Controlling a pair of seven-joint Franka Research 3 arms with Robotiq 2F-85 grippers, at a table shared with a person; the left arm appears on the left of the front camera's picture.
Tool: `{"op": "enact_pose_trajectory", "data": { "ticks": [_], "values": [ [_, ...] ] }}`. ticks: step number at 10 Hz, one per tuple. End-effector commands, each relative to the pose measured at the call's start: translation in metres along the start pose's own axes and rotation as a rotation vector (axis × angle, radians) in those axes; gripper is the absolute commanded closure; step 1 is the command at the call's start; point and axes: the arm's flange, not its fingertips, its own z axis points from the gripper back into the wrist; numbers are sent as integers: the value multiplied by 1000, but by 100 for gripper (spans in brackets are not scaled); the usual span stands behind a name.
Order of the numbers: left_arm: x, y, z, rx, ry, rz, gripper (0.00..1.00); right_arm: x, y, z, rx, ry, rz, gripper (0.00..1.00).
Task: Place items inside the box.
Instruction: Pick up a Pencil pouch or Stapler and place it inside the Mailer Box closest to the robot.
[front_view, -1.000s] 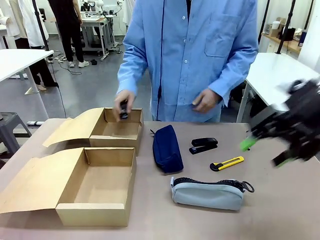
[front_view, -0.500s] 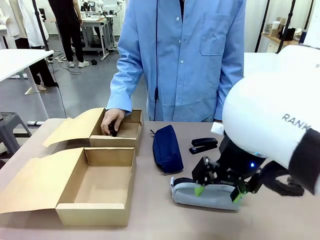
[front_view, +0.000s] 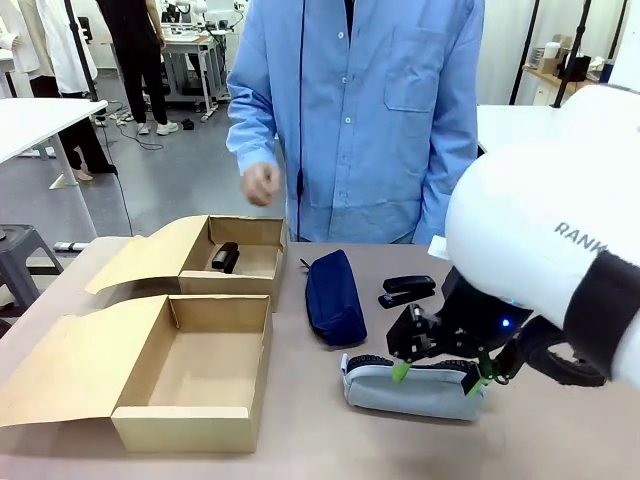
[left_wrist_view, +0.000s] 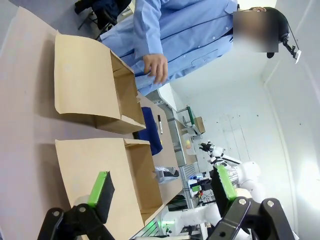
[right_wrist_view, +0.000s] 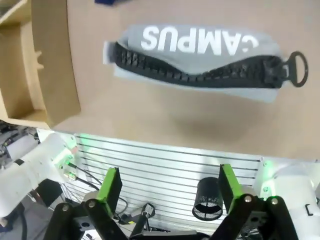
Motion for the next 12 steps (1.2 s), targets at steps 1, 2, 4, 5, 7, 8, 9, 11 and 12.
{"op": "enact_pose_trajectory", "data": {
  "ticks": [1, 2, 4, 5, 7, 8, 9, 11, 12],
  "values": [
    [0, -1, 0, -22, -12, -22, 0, 6, -5, 6, 12, -20, -19, 0],
    [0, -1, 0, -22, -12, -22, 0, 10, 3, 3, -33, 2, -4, 0],
    [0, -1, 0, -22, -12, -22, 0, 45, 23, -5, -87, 48, 28, 0],
    [0, -1, 0, -22, -12, -22, 0, 56, 26, -6, -148, 33, 127, 0],
    [0, -1, 0, -22, -12, -22, 0, 71, 22, -5, -173, 97, 740, 0],
    [0, -1, 0, -22, -12, -22, 0, 73, 20, -2, -154, 117, 1008, 0],
    [0, -1, 0, -22, -12, -22, 0, 74, 18, -3, -100, 193, 1275, 0],
    [0, -1, 0, -22, -12, -22, 0, 76, 13, -13, -38, 297, 1623, 0],
    [0, -1, 0, -22, -12, -22, 0, 72, 10, -18, -43, 300, 1797, 0]
  ]
}}
